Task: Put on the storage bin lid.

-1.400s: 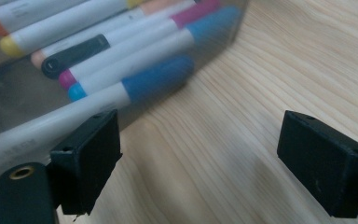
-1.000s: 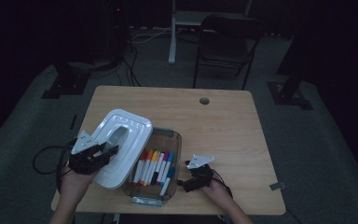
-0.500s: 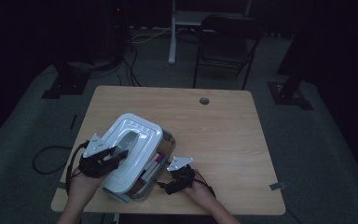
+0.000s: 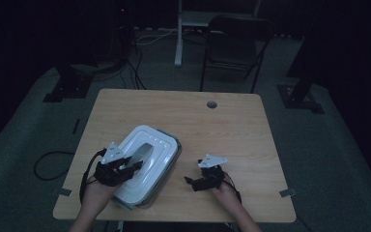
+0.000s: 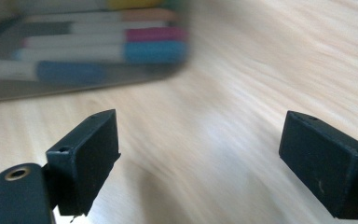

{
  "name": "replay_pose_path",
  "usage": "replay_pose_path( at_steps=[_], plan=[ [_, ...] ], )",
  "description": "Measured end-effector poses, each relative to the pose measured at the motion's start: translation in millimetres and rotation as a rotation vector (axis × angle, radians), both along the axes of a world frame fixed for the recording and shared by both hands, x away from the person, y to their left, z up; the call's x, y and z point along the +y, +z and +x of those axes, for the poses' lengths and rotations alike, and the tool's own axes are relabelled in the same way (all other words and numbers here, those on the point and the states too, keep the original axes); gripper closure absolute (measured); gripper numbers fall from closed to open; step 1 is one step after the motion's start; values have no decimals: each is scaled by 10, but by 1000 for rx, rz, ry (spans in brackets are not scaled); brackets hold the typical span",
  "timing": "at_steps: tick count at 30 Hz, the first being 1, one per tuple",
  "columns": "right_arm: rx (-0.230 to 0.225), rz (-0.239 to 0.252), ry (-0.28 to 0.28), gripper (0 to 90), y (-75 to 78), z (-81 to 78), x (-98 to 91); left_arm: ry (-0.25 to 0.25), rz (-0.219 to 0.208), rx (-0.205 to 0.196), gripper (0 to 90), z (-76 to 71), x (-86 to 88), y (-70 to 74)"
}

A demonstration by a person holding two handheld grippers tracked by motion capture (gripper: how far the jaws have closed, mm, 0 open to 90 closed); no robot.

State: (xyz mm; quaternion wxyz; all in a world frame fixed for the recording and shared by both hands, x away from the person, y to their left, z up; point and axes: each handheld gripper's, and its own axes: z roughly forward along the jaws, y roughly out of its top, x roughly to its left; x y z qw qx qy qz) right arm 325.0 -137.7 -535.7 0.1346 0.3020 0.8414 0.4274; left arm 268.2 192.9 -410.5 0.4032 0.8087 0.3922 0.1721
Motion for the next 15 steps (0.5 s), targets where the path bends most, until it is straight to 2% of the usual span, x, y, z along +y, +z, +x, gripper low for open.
replay_pose_path(
  at_steps=[2,9,15],
  plan=[
    [-4,-1,-27,115,13,19,-110,-1,7,-4,682,-4,-37,-2],
    [-17,21,-138,115,65,42,-519,9,-11,-4,682,-6,-68,-18],
    [-7,36,-189,115,43,50,-707,2,-8,1,681,-26,-111,-40]
  ],
)
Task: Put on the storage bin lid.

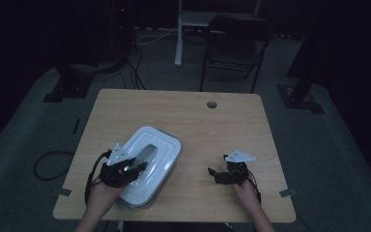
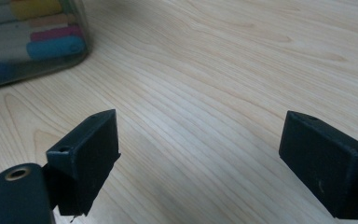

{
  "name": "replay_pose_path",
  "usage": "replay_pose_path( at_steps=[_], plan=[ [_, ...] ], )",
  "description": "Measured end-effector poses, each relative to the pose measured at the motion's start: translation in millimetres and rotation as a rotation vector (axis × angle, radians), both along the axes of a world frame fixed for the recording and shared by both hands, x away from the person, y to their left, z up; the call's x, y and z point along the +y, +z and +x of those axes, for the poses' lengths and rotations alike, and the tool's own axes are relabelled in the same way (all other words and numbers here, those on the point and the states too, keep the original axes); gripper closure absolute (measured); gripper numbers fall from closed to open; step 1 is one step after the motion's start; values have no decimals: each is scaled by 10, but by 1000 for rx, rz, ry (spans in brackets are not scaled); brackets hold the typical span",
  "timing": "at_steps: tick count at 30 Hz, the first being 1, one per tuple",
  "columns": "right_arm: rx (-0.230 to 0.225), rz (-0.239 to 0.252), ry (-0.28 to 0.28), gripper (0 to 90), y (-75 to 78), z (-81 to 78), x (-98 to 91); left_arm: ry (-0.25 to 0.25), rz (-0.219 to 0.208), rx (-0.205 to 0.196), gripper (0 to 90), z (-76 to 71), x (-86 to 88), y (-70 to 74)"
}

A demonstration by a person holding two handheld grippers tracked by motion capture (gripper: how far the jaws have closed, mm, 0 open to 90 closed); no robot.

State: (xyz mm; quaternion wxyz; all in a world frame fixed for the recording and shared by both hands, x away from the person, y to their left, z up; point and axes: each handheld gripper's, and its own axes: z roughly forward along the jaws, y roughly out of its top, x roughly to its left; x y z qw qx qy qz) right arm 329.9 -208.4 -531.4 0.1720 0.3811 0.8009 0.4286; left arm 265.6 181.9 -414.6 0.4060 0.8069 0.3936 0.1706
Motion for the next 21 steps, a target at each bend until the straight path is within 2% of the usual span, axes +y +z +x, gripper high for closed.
replay_pose_path(
  at_steps=[8,10,11,12,13,17,18,21],
  plan=[
    [-6,-28,-25,115,-13,16,-89,-18,12,-1,680,19,-26,-29],
    [-2,-29,-31,115,-18,16,-120,-21,9,2,676,21,-19,-27],
    [-2,-26,-43,115,-24,13,-174,-37,-10,11,659,30,6,-27],
    [-1,-24,-46,115,-26,12,-194,-37,-10,11,611,30,6,-27],
    [1,-25,-51,115,-28,13,-226,-55,-31,14,545,32,19,-23],
    [10,-31,-66,115,-37,18,-308,-54,-59,2,328,18,44,1],
    [12,-33,-69,115,-39,17,-318,-56,-66,-1,292,13,59,12],
    [20,-34,-78,115,-47,10,-371,-50,-77,-18,254,-11,93,41]
  ],
)
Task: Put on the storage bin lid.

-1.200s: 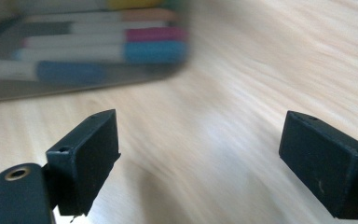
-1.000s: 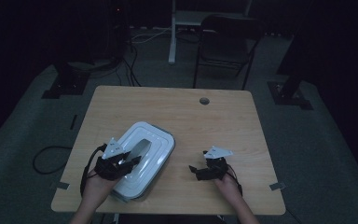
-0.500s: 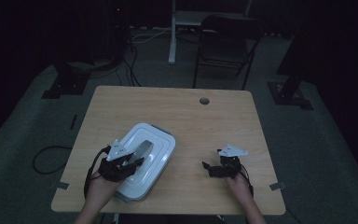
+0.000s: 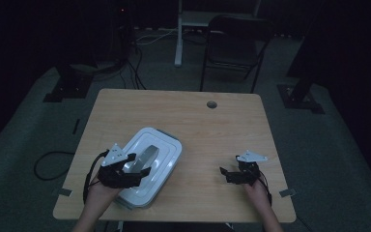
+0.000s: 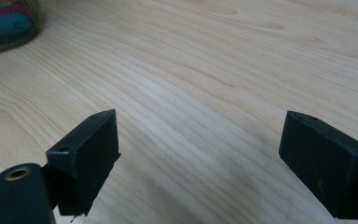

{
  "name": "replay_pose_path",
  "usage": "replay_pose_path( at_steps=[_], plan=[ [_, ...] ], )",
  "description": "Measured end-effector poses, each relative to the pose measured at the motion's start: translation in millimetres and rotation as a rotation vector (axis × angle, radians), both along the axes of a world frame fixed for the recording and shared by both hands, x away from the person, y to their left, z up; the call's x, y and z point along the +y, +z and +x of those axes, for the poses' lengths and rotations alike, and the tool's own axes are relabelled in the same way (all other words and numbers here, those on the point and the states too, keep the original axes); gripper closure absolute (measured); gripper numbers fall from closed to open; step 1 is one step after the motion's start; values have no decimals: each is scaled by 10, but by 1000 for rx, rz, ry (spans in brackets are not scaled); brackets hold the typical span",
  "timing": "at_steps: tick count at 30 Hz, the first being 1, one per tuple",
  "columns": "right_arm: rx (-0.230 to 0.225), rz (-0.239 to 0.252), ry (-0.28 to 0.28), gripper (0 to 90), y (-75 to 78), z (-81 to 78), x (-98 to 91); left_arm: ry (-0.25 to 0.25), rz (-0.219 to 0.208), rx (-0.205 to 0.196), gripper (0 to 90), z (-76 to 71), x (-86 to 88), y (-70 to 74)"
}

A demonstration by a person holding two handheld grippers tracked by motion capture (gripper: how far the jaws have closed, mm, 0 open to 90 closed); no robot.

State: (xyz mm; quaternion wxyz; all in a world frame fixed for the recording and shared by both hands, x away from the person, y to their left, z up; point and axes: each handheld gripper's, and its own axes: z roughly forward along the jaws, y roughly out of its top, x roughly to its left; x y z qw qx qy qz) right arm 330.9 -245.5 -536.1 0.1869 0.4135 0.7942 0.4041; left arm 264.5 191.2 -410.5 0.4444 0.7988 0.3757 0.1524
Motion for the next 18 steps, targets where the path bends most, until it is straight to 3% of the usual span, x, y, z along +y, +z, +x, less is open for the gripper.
replay_pose_path(
  at_steps=[5,8,11,14,18],
  plan=[
    [8,-11,-14,115,-13,-14,-55,3,-2,-16,189,-18,78,40],
    [24,-23,-18,115,-51,-38,-103,14,7,-18,104,-29,148,60],
    [31,-23,-18,115,-74,-50,-126,31,1,-30,97,-45,230,77],
    [45,-21,-29,115,-109,-68,-159,76,1,-39,9,-47,376,97],
    [47,-25,-28,115,-118,-72,-159,132,3,-66,9,-75,507,107]
  ],
)
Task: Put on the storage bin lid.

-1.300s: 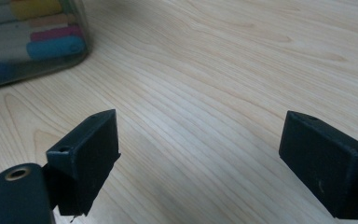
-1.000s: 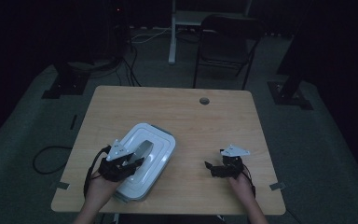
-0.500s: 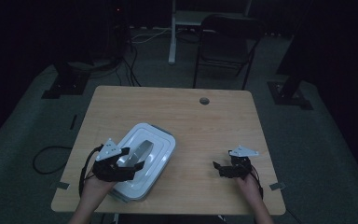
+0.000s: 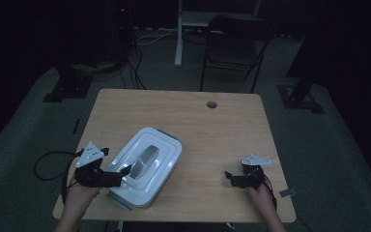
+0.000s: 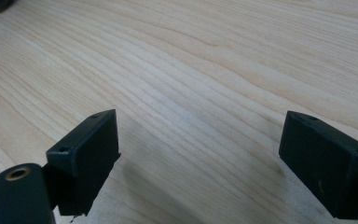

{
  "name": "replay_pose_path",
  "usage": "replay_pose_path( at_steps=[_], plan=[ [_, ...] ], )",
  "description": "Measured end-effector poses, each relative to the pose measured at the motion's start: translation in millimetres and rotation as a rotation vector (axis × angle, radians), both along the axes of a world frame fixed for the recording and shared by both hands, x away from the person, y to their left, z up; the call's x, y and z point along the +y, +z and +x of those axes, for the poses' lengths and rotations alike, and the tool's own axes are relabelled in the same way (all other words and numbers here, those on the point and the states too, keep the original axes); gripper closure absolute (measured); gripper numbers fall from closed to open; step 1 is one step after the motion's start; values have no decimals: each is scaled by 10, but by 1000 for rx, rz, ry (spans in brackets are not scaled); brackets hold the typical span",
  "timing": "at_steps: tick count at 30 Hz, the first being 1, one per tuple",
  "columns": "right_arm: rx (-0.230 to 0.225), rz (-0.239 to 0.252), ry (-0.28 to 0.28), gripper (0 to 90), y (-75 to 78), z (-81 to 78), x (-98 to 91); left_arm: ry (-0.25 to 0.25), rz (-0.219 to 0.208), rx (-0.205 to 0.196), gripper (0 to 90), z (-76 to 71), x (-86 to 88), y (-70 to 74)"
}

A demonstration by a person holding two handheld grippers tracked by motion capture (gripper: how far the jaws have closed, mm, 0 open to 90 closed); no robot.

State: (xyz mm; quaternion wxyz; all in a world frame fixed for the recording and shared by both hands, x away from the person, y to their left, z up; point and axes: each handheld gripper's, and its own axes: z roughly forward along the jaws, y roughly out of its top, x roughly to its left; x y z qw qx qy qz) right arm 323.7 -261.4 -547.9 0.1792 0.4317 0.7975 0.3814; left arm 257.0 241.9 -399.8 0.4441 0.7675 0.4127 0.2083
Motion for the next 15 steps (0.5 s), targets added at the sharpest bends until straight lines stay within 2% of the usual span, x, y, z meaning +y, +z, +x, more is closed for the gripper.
replay_pose_path(
  at_steps=[7,12,15],
  plan=[
    [16,-31,6,115,-9,-2,22,67,-12,-17,10,-5,221,-52],
    [20,-20,-41,115,-9,-12,-59,136,-30,-39,10,-15,452,-152],
    [20,-22,-55,115,-10,-20,-98,155,-36,-28,10,-7,528,-200]
  ],
)
